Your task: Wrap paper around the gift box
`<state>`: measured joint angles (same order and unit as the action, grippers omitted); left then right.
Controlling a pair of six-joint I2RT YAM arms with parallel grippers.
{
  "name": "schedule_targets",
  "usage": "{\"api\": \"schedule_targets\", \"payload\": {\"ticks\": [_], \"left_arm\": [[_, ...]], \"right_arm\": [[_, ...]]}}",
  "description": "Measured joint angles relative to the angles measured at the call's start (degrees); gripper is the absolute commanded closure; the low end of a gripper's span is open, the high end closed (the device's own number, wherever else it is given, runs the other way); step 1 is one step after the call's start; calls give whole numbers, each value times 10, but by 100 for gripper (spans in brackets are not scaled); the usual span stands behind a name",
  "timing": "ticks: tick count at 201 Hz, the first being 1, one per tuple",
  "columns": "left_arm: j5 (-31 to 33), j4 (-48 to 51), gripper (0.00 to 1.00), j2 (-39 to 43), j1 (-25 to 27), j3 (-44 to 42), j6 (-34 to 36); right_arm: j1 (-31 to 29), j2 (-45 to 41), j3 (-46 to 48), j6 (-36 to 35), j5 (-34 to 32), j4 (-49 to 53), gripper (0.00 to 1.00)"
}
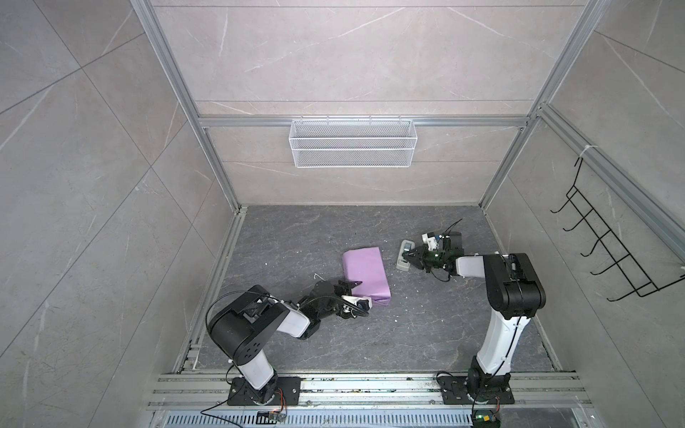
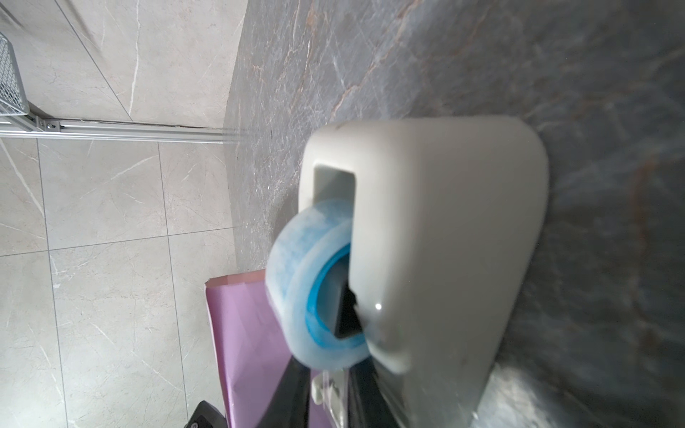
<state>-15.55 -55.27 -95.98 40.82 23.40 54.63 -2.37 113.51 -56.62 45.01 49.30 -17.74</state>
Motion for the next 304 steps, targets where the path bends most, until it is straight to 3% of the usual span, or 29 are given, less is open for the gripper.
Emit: {"api": "schedule_targets", "payload": {"ticks": [128, 304], "left_arm": [[0, 0, 23, 0, 0, 0, 0], [0, 0, 23, 0, 0, 0, 0]], "right_arm": [[1, 0, 18, 60, 11, -40, 100], [0, -28, 62, 138, 24, -111, 100]]}}
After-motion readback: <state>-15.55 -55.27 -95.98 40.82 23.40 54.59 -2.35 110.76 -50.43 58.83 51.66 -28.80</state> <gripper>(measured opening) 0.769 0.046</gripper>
